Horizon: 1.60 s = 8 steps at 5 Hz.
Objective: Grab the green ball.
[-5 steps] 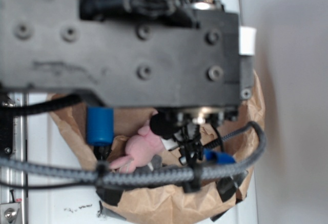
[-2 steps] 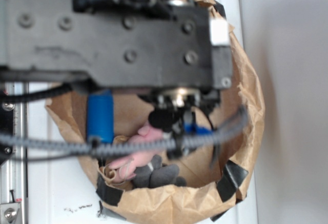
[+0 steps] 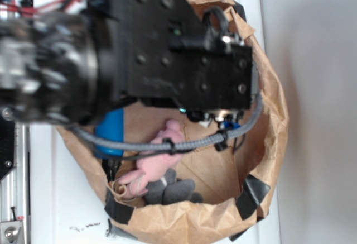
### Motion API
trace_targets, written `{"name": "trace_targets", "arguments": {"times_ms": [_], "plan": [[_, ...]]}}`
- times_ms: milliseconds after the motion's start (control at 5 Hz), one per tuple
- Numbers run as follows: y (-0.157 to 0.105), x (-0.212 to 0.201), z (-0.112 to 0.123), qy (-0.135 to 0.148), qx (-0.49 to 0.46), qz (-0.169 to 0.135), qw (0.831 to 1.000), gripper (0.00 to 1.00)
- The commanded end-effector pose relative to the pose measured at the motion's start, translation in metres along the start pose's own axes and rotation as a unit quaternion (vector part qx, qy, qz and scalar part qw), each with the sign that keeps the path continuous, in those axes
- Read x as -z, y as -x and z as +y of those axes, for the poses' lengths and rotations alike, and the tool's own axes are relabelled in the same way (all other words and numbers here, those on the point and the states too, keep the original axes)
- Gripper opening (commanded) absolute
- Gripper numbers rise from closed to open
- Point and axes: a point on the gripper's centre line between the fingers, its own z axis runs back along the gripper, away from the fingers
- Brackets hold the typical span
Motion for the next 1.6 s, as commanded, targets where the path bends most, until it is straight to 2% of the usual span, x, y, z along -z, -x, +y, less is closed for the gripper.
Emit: {"name": "trace_targets", "arguments": {"times_ms": [0,200,400,600,800,1000,1400], "plan": [[-0.036,0.012,0.034,0.055,0.006,-0.046,0.997,1.0],[-0.049,0.014,0.04,0.07,0.02,-0.035,0.997,1.0],[-0.065,0.01,0.054,0.057,0.002,-0.039,0.998,1.0],[-0.078,0.015,0.064,0.066,0.001,-0.034,0.997,1.0],[-0.074,0.02,0.067,0.052,0.014,-0.048,0.997,1.0],[-0.068,0.031,0.053,0.027,0.02,-0.068,0.997,1.0],[-0.063,0.042,0.027,0.004,0.03,-0.089,0.996,1.0]]}}
